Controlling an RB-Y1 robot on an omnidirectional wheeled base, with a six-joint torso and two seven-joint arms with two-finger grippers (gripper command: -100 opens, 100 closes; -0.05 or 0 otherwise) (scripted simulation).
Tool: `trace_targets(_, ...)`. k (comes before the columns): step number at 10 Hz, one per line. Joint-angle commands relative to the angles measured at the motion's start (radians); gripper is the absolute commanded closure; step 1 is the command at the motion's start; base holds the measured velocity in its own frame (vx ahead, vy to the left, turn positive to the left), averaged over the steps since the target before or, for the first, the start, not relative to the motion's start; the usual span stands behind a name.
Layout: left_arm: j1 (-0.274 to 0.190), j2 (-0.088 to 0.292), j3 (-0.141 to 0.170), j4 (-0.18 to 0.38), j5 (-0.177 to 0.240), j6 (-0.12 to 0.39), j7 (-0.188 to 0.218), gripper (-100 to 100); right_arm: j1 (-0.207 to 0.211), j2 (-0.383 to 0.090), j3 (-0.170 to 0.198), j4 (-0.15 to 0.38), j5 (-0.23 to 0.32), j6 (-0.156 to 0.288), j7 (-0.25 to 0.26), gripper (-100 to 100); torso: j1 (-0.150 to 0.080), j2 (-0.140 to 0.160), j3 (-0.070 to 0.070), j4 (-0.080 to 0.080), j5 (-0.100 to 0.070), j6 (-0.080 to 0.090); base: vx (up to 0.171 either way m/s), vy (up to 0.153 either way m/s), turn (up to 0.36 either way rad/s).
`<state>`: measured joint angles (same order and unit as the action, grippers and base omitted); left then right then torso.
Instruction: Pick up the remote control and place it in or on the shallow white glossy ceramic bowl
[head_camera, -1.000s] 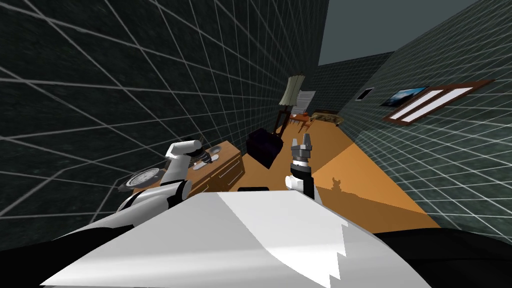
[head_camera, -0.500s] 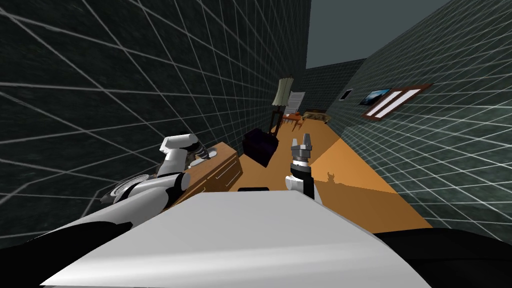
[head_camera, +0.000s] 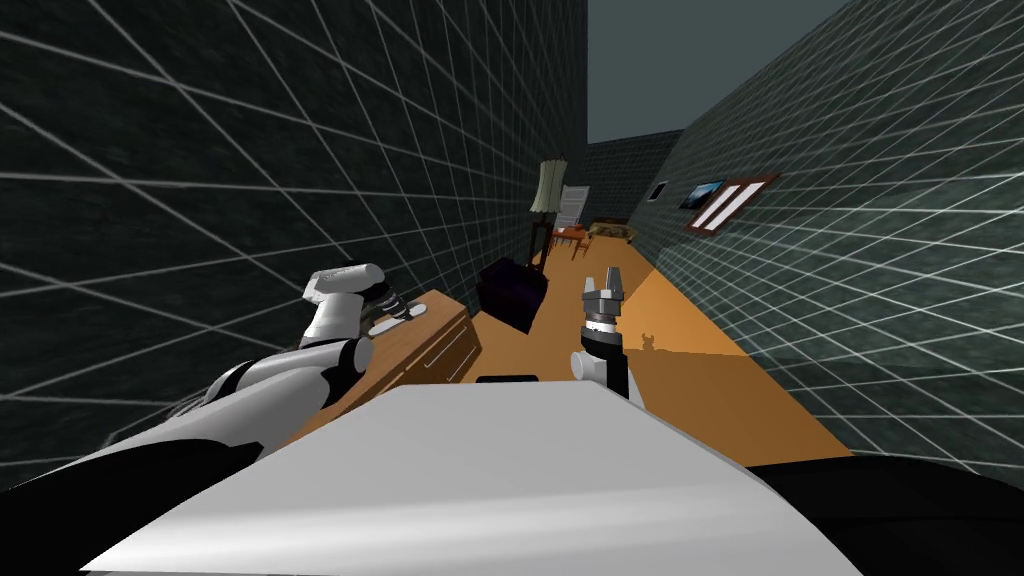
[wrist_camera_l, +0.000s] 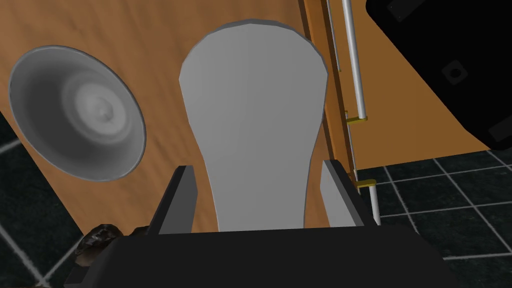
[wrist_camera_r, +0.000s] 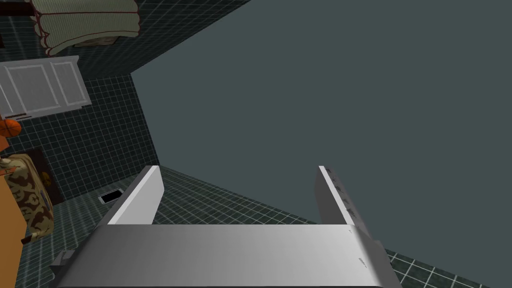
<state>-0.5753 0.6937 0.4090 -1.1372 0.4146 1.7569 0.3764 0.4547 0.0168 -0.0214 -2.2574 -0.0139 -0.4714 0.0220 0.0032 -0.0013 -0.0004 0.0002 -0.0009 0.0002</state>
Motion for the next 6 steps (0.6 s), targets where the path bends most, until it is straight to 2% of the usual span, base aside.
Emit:
trace_targets(1,-0.005,0.02,0.014,0.048,-0.001,0.01,-0.003,100,0.0,0.0,0.0,0.0,0.0,0.0,0.0,0,0.0,0.0,0.0,0.0,0.0,0.0,0.048,0.062,-0.194)
trace_targets(3,-0.001,0.048,0.034,0.106,-0.002,0.014,-0.008,100,0.0,0.0,0.0,0.0,0.0,0.0,0.0,0,0.002,-0.002,-0.001,-0.001,0.001,-0.001,0.053,0.07,-0.211)
trace_targets(4,-0.001,0.048,0.034,0.106,-0.002,0.014,-0.008,100,0.0,0.0,0.0,0.0,0.0,0.0,0.0,0,0.002,-0.002,-0.001,-0.001,0.001,-0.001,0.033,0.039,-0.064)
trace_targets(6,0.012,0.077,0.056,0.161,-0.005,0.013,-0.011,100,0.0,0.0,0.0,0.0,0.0,0.0,0.0,0,0.0,-0.001,-0.001,0.0,0.0,-0.002,0.047,0.038,-0.164)
